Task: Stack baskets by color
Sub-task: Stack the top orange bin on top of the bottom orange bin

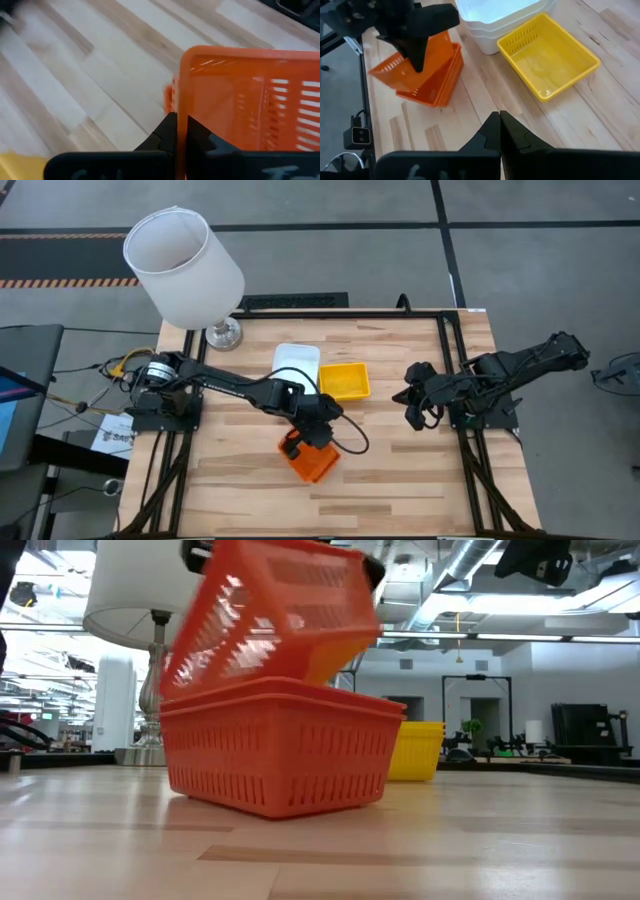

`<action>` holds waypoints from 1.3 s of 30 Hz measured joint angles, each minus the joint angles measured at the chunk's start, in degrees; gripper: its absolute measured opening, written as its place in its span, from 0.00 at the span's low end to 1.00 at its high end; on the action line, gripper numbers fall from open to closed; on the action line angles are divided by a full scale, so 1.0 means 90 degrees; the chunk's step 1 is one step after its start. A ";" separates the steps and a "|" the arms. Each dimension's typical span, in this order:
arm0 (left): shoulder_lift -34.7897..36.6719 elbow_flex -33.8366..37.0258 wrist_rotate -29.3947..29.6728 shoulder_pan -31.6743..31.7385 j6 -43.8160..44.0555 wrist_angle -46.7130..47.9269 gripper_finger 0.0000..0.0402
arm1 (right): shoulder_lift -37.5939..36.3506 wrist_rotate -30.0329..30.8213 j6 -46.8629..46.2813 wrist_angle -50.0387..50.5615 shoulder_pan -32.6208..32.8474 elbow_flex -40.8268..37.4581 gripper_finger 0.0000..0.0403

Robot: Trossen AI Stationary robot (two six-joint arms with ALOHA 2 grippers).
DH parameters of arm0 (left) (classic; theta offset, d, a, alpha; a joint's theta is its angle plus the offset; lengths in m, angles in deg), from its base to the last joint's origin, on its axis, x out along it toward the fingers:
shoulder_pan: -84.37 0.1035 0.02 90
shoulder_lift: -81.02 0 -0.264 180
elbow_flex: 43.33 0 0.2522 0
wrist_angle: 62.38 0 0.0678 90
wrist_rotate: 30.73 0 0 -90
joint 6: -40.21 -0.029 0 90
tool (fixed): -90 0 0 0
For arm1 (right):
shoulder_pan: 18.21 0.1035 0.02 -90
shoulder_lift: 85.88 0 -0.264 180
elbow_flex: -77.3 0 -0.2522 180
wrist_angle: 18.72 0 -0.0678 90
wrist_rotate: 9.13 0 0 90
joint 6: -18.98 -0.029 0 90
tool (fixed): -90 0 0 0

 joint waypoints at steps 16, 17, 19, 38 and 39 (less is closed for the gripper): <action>-0.0260 -0.0004 0.0055 -0.0044 -0.0814 0.0627 0.00 | 0.0005 -0.0005 -0.0019 0.0017 0.0000 0.0000 0.03; -0.0260 -0.0004 0.0063 -0.0044 -0.0907 0.0649 0.00 | 0.0005 -0.0005 -0.0021 0.0017 0.0000 0.0000 0.03; -0.0260 -0.0004 0.0136 -0.0044 -0.0972 0.0738 0.00 | 0.0005 -0.0007 -0.0021 0.0017 0.0000 0.0000 0.03; -0.0252 -0.0471 0.0603 -0.0119 -0.1099 0.1121 0.14 | 0.0002 -0.0007 -0.0033 0.0017 0.0000 -0.0002 0.03; -0.0252 -0.0468 0.0603 -0.0119 -0.1138 0.1143 0.17 | 0.0005 -0.0007 -0.0033 0.0017 0.0000 -0.0002 0.03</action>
